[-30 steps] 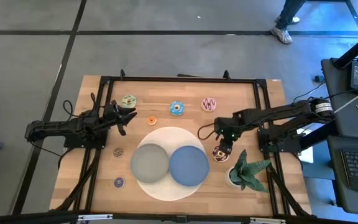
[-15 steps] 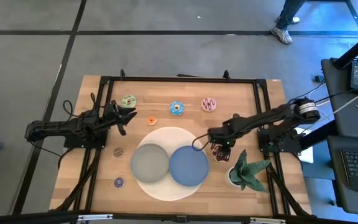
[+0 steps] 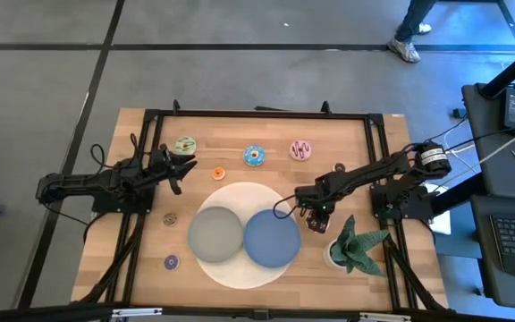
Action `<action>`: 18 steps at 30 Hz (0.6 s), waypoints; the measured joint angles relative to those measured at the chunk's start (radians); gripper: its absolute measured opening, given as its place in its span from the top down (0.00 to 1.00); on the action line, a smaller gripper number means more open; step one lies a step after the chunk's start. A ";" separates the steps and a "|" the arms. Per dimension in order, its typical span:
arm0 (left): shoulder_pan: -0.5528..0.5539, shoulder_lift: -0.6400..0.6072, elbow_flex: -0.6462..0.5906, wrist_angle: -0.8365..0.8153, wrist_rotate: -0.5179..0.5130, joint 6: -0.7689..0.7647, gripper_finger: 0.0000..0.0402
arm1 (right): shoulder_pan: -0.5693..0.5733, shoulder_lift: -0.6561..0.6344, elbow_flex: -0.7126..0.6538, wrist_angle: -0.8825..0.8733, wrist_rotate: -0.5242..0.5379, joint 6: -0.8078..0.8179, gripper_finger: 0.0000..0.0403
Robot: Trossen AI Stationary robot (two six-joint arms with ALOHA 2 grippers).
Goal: Pick & Place donuts
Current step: Put the big brown donut on the blue plate
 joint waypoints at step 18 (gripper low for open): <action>0.000 0.000 0.000 0.005 -0.049 -0.001 0.72 | -0.023 -0.095 0.197 0.078 0.075 0.059 0.88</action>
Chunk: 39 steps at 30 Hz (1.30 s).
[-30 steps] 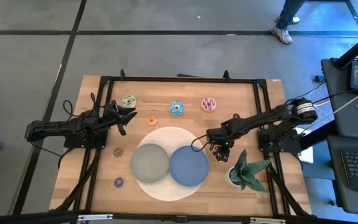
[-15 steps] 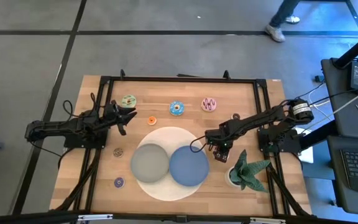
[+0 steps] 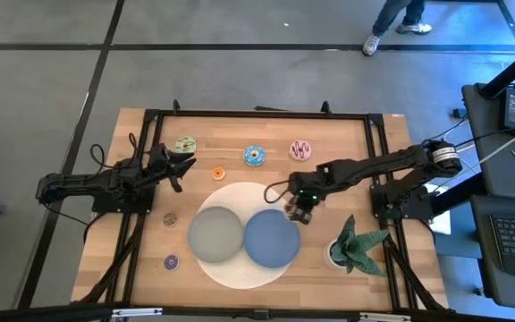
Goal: Pick & Place donuts
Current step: Put the big brown donut on the blue plate
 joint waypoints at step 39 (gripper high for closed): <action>0.000 0.000 0.000 0.010 0.061 -0.001 0.72 | -0.022 0.390 0.306 -0.014 -0.161 -0.103 0.88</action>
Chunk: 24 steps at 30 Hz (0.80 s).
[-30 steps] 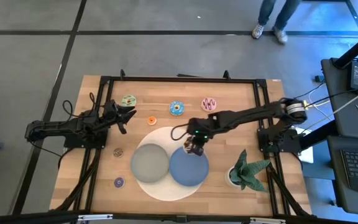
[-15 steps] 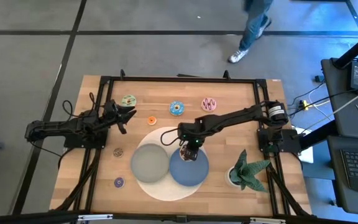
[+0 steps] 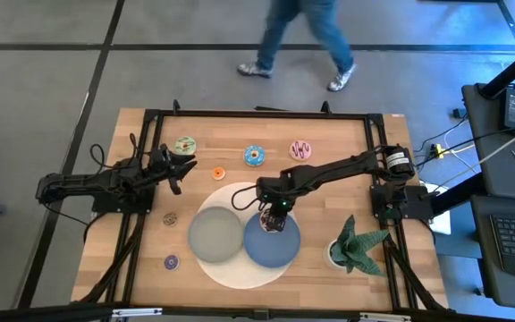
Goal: Pick & Place donuts
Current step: Put the big brown donut on the blue plate
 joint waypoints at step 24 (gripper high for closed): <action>0.000 0.000 0.000 0.000 -0.001 0.001 0.72 | -0.012 0.000 0.000 -0.033 -0.002 0.022 0.57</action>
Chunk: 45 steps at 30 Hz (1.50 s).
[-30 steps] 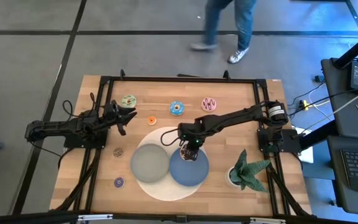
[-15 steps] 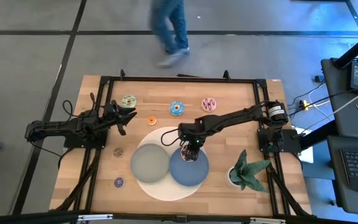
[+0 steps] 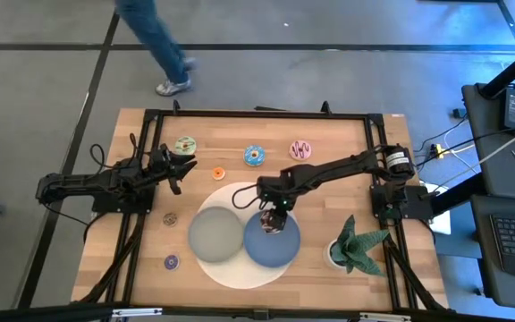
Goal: Pick & Place donuts
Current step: Put the big brown donut on the blue plate, then put the small brown donut on the gray plate
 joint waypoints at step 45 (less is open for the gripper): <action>0.000 0.000 0.000 0.029 -0.012 -0.204 0.39 | -0.237 -0.754 -0.442 0.186 0.381 -0.033 0.57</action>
